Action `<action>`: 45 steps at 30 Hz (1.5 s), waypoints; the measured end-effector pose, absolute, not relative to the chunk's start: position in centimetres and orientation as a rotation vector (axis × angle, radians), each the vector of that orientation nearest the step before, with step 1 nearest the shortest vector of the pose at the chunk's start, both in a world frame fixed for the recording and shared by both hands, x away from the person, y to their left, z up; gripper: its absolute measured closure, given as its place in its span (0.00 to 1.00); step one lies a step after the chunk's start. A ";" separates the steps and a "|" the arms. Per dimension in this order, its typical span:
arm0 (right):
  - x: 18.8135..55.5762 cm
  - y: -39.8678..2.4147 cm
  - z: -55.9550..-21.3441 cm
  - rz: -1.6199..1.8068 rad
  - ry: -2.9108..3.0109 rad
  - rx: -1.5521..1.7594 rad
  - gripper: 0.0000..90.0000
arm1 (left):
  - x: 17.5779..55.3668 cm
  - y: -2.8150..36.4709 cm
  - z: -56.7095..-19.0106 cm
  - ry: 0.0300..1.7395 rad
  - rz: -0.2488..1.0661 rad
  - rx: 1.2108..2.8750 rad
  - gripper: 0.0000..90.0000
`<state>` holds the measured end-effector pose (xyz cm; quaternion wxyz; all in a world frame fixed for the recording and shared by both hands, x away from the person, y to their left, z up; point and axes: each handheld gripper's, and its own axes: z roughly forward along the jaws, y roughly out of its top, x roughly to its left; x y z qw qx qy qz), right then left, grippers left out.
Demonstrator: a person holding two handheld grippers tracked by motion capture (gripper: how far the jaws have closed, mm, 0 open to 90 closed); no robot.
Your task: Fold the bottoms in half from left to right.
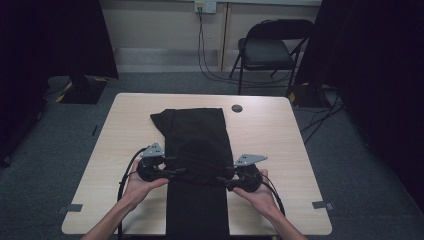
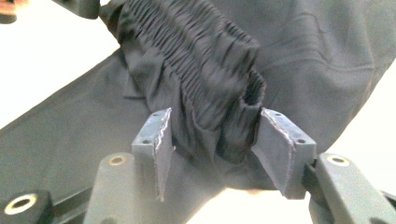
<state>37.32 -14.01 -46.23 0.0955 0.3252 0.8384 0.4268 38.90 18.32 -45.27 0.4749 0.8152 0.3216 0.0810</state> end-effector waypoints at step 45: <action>37.2 -13.9 -46.6 1.344 2.564 0.948 0.38 | 37.8 16.8 -46.7 0.688 0.174 2.109 0.50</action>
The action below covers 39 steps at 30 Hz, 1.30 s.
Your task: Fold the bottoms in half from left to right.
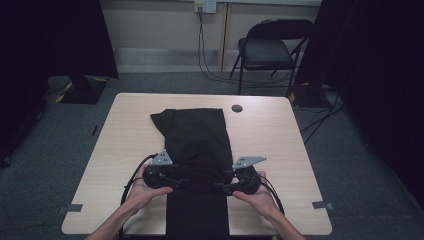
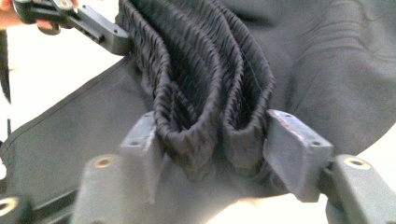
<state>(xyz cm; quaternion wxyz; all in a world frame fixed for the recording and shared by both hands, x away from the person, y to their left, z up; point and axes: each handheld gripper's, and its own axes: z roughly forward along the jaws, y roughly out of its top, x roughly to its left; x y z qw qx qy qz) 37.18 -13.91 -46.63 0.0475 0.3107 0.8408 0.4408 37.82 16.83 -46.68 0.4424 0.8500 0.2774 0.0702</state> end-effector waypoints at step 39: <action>39.4 -15.5 -28.3 1.777 1.987 0.836 0.79 | 37.6 15.7 -27.2 0.582 0.454 1.780 0.73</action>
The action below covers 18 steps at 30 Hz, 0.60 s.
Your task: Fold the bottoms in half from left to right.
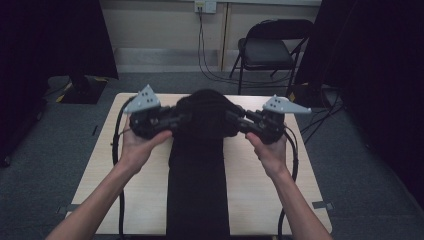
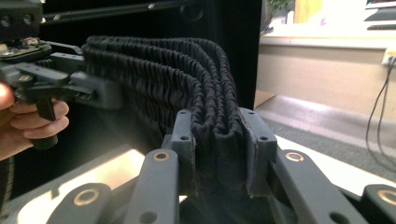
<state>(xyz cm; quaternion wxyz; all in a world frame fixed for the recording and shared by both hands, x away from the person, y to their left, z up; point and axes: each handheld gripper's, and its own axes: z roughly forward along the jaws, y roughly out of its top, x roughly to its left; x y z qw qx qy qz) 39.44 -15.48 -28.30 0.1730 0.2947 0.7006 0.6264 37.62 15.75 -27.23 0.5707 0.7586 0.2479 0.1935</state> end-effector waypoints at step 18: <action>34.5 -13.7 -47.2 1.270 2.598 0.974 0.78 | 33.8 15.3 -47.3 0.810 0.055 2.151 0.73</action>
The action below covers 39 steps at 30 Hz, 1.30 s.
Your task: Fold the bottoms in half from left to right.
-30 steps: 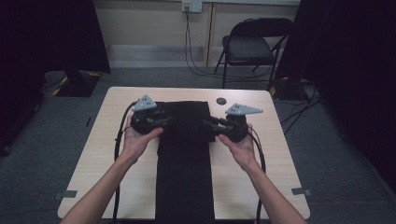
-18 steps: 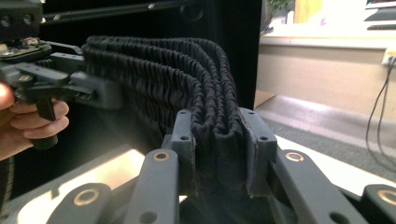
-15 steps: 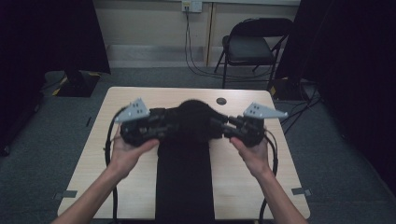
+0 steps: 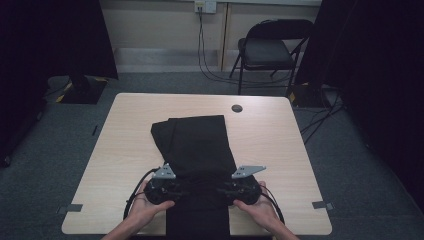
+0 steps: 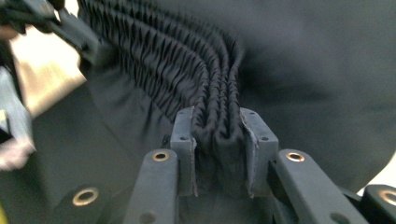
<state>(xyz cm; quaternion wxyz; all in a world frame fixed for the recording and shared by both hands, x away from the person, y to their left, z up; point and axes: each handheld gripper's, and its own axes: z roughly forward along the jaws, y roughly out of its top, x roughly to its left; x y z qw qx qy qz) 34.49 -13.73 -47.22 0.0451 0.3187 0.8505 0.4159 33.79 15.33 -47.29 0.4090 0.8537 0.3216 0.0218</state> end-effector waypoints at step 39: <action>37.2 -15.3 -42.9 1.534 2.438 0.911 0.56 | 36.5 20.3 -44.6 0.786 0.166 1.915 0.50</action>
